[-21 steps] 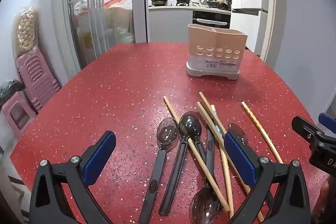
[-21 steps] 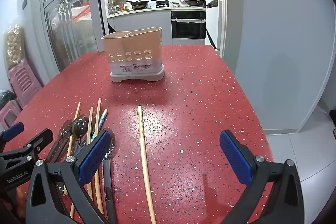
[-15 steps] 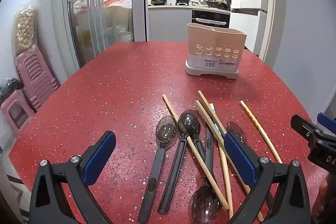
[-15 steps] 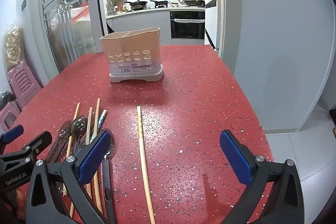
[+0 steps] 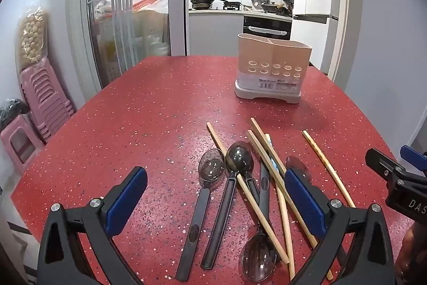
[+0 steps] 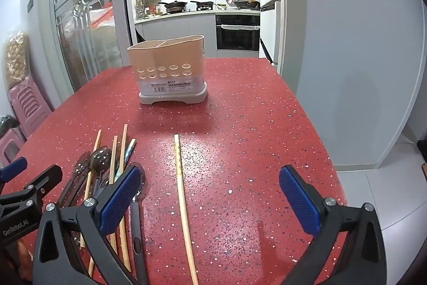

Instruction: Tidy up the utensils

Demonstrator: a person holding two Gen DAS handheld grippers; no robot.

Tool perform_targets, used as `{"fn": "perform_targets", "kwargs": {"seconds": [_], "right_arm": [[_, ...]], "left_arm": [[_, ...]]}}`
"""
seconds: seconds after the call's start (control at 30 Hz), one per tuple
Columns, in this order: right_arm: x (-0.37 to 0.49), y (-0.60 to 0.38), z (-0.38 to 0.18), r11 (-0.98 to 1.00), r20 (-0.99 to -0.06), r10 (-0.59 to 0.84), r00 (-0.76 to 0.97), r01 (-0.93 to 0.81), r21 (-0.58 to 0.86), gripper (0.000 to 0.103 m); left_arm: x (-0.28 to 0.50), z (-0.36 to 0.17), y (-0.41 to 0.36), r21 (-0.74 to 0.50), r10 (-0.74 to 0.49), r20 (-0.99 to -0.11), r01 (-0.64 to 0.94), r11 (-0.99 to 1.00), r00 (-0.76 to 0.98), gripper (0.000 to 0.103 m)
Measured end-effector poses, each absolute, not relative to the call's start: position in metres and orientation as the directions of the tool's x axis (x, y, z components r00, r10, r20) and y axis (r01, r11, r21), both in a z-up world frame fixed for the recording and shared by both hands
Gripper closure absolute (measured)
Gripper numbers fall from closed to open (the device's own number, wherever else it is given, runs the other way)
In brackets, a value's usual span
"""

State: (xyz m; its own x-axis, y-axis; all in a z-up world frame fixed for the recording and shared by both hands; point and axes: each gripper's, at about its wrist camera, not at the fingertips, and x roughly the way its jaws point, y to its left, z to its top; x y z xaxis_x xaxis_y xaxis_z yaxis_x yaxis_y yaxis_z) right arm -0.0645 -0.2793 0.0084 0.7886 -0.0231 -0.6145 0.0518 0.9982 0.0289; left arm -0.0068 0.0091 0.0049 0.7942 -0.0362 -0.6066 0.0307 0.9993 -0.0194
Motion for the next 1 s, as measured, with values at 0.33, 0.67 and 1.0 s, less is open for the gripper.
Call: {"fn": "perform_targets", "kwargs": {"seconds": [0.33, 0.67, 1.0], "right_arm": [[-0.067, -0.278, 0.010, 0.998, -0.607, -0.033, 0.794, 0.057, 0.021, 0.000], [-0.066, -0.277, 0.012, 0.998, -0.601, -0.038, 0.798, 0.058, 0.015, 0.000], [-0.068, -0.275, 0.013, 0.998, -0.599, -0.039, 0.800, 0.059, 0.014, 0.000]], "left_arm": [[-0.009, 0.006, 0.009, -0.026, -0.041, -0.599, 0.032, 0.999, 0.799, 0.000], [-0.011, 0.009, 0.014, -0.037, -0.046, -0.593, 0.030, 0.999, 0.804, 0.000], [-0.010, 0.007, 0.018, -0.043, -0.044, -0.596, 0.023, 0.999, 0.801, 0.000]]}}
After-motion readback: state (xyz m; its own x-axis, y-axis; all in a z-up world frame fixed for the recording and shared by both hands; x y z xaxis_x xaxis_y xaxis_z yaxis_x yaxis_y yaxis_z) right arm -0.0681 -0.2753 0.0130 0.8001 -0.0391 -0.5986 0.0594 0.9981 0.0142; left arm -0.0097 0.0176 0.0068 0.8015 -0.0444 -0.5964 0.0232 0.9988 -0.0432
